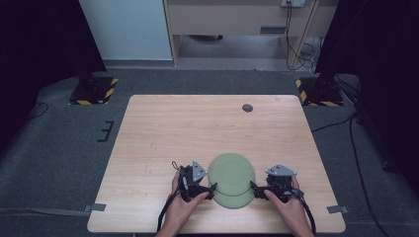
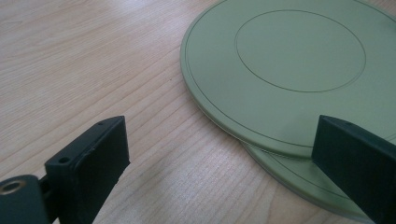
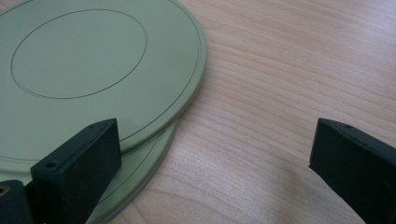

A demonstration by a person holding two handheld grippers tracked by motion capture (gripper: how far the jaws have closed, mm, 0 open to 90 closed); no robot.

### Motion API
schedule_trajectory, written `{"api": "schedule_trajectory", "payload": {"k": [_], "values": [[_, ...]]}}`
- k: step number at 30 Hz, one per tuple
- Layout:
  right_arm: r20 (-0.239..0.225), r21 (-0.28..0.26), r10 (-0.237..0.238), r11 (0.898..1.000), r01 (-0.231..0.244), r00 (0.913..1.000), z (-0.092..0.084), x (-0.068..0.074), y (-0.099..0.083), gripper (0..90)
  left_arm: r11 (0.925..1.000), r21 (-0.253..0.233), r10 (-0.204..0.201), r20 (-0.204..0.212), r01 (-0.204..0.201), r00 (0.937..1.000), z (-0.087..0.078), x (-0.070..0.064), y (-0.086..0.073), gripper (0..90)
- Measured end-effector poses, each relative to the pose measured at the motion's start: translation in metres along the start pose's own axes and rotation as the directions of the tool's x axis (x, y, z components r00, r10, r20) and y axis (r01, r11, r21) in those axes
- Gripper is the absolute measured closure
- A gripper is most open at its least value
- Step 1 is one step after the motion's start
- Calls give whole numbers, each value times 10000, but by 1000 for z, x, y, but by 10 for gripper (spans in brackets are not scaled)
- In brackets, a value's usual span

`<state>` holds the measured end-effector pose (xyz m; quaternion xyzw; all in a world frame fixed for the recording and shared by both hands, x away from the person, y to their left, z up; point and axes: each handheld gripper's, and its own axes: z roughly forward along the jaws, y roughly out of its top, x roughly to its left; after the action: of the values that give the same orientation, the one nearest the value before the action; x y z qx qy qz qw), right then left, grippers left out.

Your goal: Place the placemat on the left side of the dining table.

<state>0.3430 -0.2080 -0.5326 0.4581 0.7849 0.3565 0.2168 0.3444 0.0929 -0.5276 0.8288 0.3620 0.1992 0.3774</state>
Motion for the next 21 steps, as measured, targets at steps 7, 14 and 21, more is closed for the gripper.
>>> {"api": "schedule_trajectory", "payload": {"k": [7, 14, 21], "values": [[-247, 19, -86, 10000, 86, 9997, -3, 4, 0, 40, 10000, -21, -12, 132, 12, 9999, 0, -1, 0, 44], [-233, 30, -77, 10000, 77, 9997, 0, 3, 1, 8, 9997, -110, -241, -133, 240, 9996, 3, -1, 1, 17], [-188, -35, -43, 10000, 43, 9998, 1, 1, 1, 39, 9994, -47, -348, -87, 347, 9994, 2, -1, 1, 54]]}}
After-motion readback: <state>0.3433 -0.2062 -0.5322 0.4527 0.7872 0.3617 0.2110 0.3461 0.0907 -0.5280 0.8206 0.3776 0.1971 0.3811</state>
